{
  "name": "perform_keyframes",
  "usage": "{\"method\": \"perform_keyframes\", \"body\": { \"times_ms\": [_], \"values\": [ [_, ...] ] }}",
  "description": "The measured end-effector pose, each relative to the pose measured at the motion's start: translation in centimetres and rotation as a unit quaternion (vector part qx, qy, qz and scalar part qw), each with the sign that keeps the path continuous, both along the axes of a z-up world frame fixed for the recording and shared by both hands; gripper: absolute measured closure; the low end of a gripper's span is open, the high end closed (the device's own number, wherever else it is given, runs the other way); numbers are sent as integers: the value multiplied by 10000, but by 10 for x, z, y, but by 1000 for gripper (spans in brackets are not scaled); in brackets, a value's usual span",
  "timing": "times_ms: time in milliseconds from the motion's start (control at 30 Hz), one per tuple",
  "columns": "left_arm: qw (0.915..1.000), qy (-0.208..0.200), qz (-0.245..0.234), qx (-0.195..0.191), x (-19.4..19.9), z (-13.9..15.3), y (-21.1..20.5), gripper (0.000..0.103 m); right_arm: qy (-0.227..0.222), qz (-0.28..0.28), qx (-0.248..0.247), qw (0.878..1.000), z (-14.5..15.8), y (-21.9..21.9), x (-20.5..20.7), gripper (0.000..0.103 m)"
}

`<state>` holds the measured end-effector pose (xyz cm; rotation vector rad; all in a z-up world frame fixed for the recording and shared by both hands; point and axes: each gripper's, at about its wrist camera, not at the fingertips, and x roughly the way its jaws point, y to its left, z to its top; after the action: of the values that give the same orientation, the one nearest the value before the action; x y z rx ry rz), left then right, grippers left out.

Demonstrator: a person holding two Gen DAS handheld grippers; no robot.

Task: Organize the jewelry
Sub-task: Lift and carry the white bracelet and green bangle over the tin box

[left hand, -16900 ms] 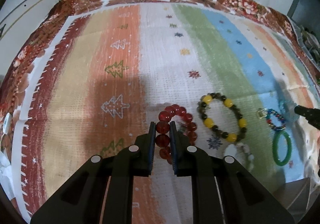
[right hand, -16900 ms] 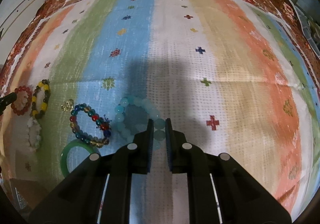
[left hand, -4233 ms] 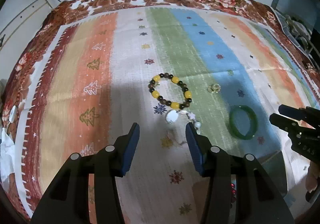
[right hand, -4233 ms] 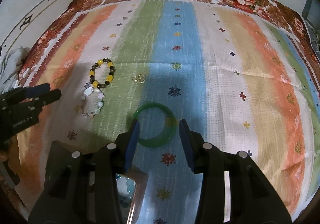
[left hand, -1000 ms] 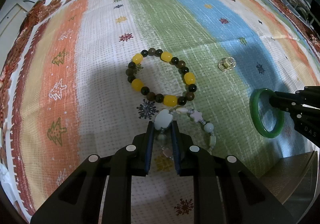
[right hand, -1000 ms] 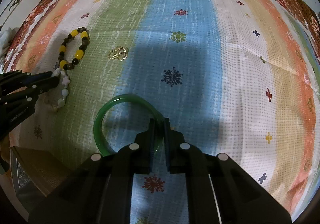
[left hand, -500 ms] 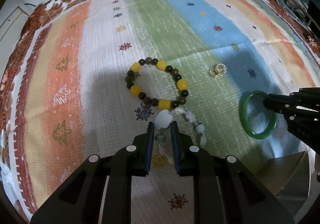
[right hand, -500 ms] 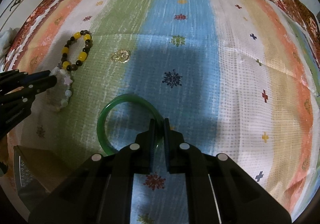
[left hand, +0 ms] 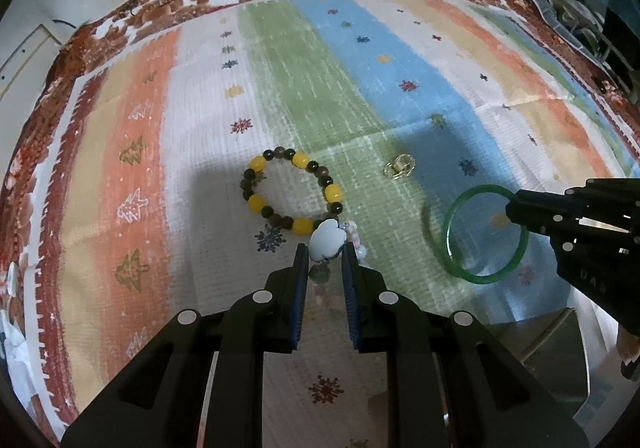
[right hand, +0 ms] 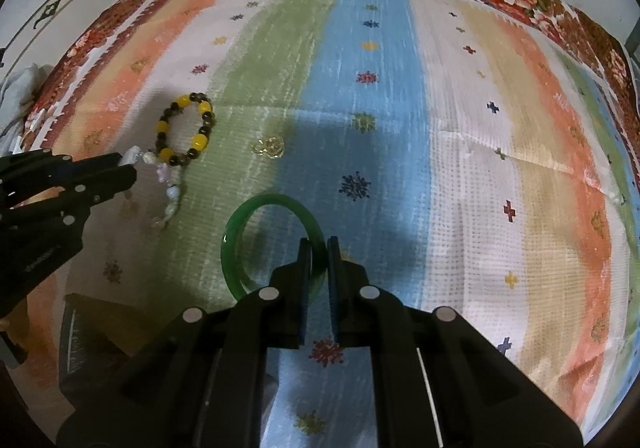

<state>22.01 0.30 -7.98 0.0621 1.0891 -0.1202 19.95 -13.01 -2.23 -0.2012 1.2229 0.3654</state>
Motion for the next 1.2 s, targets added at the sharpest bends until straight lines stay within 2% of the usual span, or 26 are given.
{"method": "perform_keyframes", "body": {
  "times_ms": [533,1200],
  "values": [
    [9980,-474,69,-407,-23,38,-4,87,-420,-7,295,9987,42,-1,-21,93],
    [9940,-883,170,-619,-66,70,-8,86,-701,8,592,9958,76,-10,-57,93]
  ]
}}
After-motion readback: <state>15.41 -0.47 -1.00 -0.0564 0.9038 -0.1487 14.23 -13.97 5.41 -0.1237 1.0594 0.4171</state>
